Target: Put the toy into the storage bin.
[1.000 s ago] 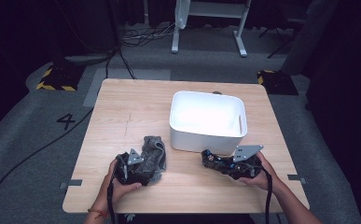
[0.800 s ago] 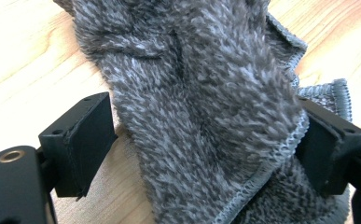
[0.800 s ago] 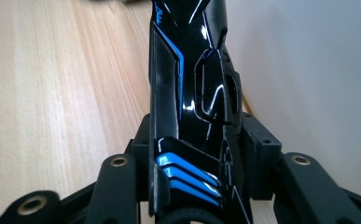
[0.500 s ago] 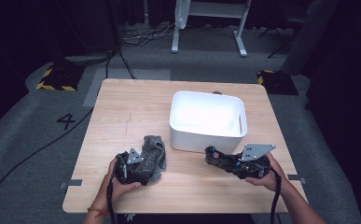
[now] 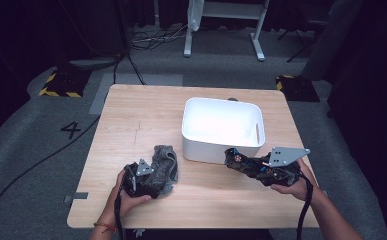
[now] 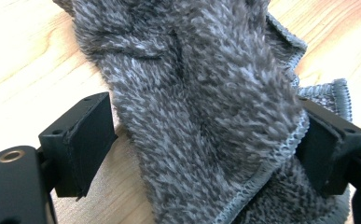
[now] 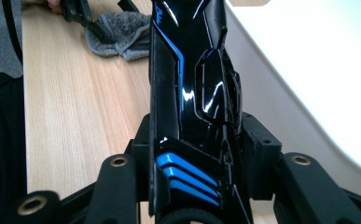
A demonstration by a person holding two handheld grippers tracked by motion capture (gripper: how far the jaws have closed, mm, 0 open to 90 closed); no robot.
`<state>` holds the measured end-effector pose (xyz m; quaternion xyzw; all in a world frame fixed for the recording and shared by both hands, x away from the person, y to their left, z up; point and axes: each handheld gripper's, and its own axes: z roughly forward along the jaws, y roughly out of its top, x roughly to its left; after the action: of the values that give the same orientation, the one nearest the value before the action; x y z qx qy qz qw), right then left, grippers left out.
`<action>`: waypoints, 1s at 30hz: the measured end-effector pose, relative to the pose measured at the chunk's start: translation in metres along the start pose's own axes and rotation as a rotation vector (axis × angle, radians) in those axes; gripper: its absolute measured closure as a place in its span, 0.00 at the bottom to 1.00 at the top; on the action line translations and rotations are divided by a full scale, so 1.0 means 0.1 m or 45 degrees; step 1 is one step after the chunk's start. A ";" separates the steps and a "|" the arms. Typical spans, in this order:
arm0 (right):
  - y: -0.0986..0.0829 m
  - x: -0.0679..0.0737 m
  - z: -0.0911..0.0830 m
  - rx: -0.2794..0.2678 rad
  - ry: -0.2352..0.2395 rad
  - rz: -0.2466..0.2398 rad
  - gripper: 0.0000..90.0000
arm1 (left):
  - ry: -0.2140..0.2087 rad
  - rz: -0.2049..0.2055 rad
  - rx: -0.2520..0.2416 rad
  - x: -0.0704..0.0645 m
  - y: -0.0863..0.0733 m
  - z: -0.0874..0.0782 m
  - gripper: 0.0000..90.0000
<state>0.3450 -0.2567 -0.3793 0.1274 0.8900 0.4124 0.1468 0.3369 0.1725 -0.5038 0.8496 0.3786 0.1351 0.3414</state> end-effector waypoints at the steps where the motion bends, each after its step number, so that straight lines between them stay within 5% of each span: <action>1: 0.03 -0.01 -0.02 -0.001 -0.003 -0.003 0.64 | 0.000 0.000 0.000 0.00 0.00 0.00 0.16; 17: 0.34 -0.16 -0.25 -0.023 -0.077 -0.040 0.64 | 0.001 0.000 0.001 0.00 0.00 0.00 0.16; 30: 0.57 -0.48 -0.29 -0.045 -0.114 -0.021 0.64 | 0.005 -0.007 0.001 -0.01 0.00 0.00 0.16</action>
<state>0.3844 -0.2579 -0.3095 0.1357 0.8762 0.4207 0.1919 0.3360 0.1721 -0.5038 0.8484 0.3817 0.1358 0.3407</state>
